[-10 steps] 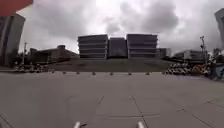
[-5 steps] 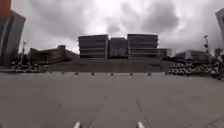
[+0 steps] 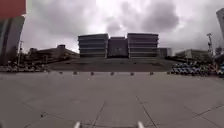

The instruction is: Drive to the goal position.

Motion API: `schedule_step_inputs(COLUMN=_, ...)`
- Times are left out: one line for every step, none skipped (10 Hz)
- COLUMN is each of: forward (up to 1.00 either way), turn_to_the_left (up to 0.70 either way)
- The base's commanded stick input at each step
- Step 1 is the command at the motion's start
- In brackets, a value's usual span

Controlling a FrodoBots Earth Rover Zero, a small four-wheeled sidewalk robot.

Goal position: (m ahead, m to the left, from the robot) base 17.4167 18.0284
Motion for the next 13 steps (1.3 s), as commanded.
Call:
schedule_step_inputs(forward=1.0, turn_to_the_left=0.0)
schedule_step_inputs(forward=1.0, turn_to_the_left=0.0)
schedule_step_inputs(forward=1.0, turn_to_the_left=0.0)
schedule_step_inputs(forward=1.0, turn_to_the_left=0.0)
schedule_step_inputs(forward=1.0, turn_to_the_left=0.0)
schedule_step_inputs(forward=1.0, turn_to_the_left=0.0)
schedule_step_inputs(forward=1.0, turn_to_the_left=0.0)
schedule_step_inputs(forward=1.0, turn_to_the_left=0.0)
schedule_step_inputs(forward=1.0, turn_to_the_left=0.0)
schedule_step_inputs(forward=1.0, turn_to_the_left=0.0)
schedule_step_inputs(forward=1.0, turn_to_the_left=0.0)
schedule_step_inputs(forward=1.0, turn_to_the_left=0.0)
schedule_step_inputs(forward=1.0, turn_to_the_left=0.0)
